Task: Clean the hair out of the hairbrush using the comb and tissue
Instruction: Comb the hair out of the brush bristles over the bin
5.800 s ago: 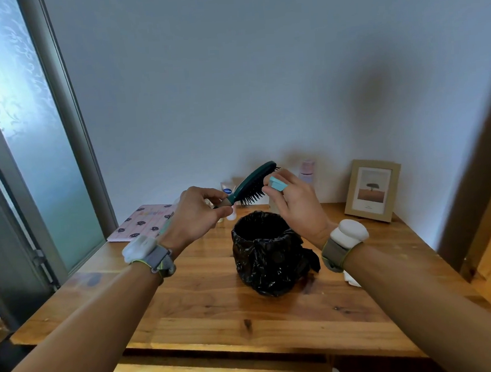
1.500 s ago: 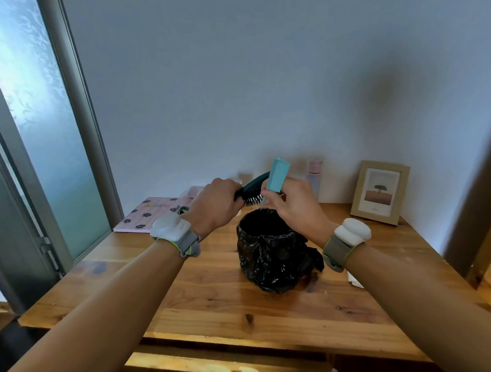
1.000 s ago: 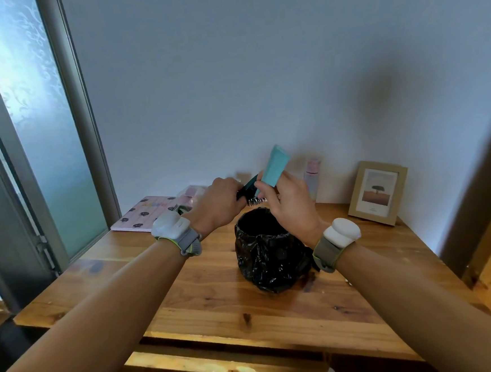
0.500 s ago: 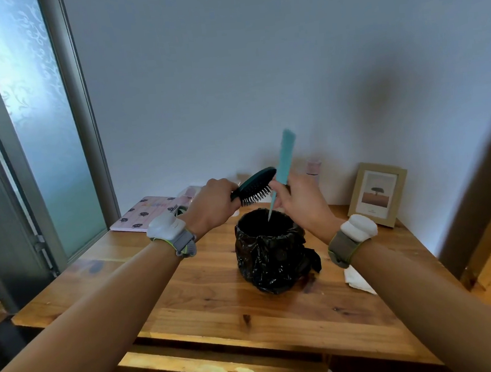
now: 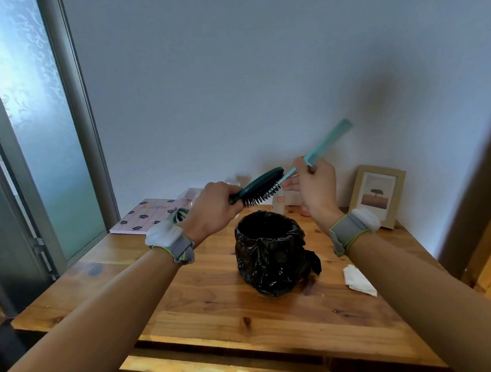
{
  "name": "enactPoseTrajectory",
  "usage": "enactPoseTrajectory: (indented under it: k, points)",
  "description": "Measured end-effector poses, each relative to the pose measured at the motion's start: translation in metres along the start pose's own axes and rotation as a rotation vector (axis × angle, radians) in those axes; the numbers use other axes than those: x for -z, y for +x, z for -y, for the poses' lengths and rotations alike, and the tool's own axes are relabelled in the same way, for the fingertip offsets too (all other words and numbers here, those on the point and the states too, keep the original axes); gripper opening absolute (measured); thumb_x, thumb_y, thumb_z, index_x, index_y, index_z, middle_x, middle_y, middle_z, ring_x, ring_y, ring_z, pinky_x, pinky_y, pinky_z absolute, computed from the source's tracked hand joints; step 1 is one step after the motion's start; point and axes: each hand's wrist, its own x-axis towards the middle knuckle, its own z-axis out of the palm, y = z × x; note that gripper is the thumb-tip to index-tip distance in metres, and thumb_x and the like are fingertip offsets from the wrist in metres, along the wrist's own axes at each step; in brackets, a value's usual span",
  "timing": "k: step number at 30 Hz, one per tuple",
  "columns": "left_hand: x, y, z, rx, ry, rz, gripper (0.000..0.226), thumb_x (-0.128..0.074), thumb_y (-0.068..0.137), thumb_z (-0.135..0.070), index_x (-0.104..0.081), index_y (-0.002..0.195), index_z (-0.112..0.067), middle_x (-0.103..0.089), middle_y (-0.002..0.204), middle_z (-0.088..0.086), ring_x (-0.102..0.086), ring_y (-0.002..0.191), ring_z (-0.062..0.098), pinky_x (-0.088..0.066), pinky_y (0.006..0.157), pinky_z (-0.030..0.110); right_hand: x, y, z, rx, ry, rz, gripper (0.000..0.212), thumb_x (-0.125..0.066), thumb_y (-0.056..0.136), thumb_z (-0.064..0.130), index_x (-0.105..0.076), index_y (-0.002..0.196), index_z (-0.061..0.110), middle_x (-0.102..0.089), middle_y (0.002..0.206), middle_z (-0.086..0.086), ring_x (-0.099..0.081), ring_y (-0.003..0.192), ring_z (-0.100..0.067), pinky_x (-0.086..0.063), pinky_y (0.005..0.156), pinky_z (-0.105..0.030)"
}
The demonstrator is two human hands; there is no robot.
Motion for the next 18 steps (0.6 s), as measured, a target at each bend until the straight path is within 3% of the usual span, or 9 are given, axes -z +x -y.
enactPoseTrajectory:
  k: [2,5,7,10,14,18]
  points:
    - [0.001,0.0,0.0,-0.003,-0.01,0.008,0.023,-0.058,0.085,-0.017,-0.077,0.098,-0.017,-0.055,0.055,-0.004,-0.047,0.043,0.003,-0.034,0.045,0.02,-0.003,-0.003,-0.001,0.016,-0.035,0.024,0.018,-0.054,0.098,0.014,-0.057,0.08,0.016,-0.068,0.067,-0.008,-0.068,0.053,-0.023,-0.061,0.058,-0.037]
    - [0.001,-0.001,0.002,-0.007,-0.004,0.006,0.026,-0.058,0.084,-0.017,-0.077,0.102,-0.019,-0.06,0.057,-0.001,-0.046,0.041,0.004,-0.032,0.043,0.016,-0.004,-0.004,-0.002,0.034,-0.041,0.052,0.018,-0.057,0.098,0.011,-0.059,0.081,0.016,-0.066,0.068,-0.005,-0.067,0.053,-0.019,-0.061,0.058,-0.032]
    - [0.001,-0.001,0.005,-0.003,0.023,0.015,0.027,-0.058,0.084,-0.016,-0.077,0.104,-0.02,-0.066,0.063,0.005,-0.044,0.042,0.007,-0.037,0.048,0.024,-0.003,-0.005,-0.003,0.036,-0.048,0.096,0.021,-0.056,0.098,0.009,-0.057,0.078,0.017,-0.064,0.067,-0.005,-0.066,0.05,-0.016,-0.061,0.056,-0.029]
    - [0.001,-0.002,0.008,0.017,0.026,0.023,0.025,-0.059,0.086,-0.015,-0.076,0.103,-0.017,-0.067,0.066,0.008,-0.045,0.046,0.008,-0.04,0.052,0.028,0.005,-0.002,-0.007,-0.003,-0.073,0.103,0.017,-0.053,0.099,0.012,-0.057,0.082,0.012,-0.064,0.072,-0.011,-0.067,0.054,-0.023,-0.063,0.058,-0.037]
    - [0.002,-0.004,0.01,0.044,-0.048,-0.006,0.026,-0.06,0.086,-0.012,-0.077,0.105,-0.018,-0.057,0.058,-0.003,-0.044,0.044,0.006,-0.037,0.048,0.023,0.02,0.013,-0.012,-0.124,-0.045,-0.094,0.023,-0.046,0.101,0.016,-0.057,0.103,-0.004,-0.066,0.082,-0.022,-0.067,0.053,-0.025,-0.06,0.051,-0.032]
    - [0.001,-0.004,0.008,0.037,-0.092,-0.024,0.03,-0.06,0.085,-0.009,-0.078,0.107,-0.018,-0.057,0.058,-0.007,-0.047,0.044,0.003,-0.039,0.048,0.02,0.02,0.027,-0.011,-0.256,0.24,-0.24,0.019,-0.045,0.103,0.015,-0.052,0.101,-0.002,-0.062,0.081,-0.022,-0.066,0.045,-0.017,-0.056,0.046,-0.026]
